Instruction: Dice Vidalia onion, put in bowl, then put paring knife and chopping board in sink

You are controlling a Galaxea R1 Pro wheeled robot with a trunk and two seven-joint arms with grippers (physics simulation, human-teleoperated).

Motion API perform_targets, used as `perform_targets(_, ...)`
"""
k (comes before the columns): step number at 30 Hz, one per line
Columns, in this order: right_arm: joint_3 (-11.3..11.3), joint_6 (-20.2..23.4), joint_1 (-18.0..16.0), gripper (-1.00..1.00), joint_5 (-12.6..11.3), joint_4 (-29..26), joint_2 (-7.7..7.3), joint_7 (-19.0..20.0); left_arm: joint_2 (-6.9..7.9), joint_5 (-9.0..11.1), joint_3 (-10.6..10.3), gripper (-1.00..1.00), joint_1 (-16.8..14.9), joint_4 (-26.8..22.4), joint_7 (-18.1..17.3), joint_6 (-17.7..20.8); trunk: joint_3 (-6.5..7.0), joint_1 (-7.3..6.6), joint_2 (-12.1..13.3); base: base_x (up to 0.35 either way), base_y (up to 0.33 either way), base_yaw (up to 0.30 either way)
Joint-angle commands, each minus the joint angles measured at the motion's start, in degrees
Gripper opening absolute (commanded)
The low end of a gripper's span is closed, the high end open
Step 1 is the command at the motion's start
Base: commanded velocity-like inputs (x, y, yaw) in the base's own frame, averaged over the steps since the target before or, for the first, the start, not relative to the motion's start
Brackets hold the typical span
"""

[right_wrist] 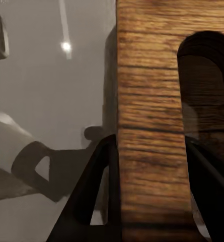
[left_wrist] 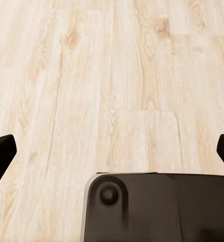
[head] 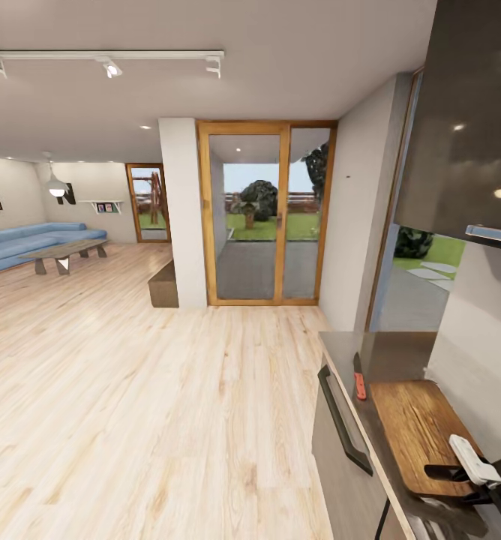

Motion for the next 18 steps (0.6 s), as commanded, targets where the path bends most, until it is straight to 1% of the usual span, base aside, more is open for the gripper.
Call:
perform_targets(1,-0.4,-0.3,0.0,-1.00,0.4,0.2,0.05,-0.2,-0.03,0.1,0.2,1.00,0.0,-0.1,-0.2,0.0,-0.01,0.02,0.0,0.000,0.000,0.000)
perform_targets(6,-0.4,-0.4,0.0,-1.00,0.5,1.0,-0.26,-1.7,-0.03,0.1,0.2,1.00,0.0,0.1,-0.2,0.0,-0.01,0.02,0.0,0.000,0.000,0.000)
perform_targets(11,-0.4,-0.4,0.0,-1.00,0.5,1.1,-0.64,-1.7,-0.03,0.1,0.2,1.00,0.0,0.5,-0.2,0.0,-0.01,0.02,0.0,0.000,0.000,0.000)
perform_targets(17,-0.1,-0.4,0.0,-1.00,0.7,1.1,-0.64,-1.7,-0.03,0.1,0.2,1.00,0.0,0.6,-0.2,0.0,-0.01,0.02,0.0,0.000,0.000,0.000)
perform_targets(18,0.0,-0.4,0.0,-1.00,1.1,1.1,-0.58,-1.8,-0.03,0.1,0.2,1.00,0.0,0.6,-0.2,0.0,-0.01,0.02,0.0,0.000,0.000,0.000)
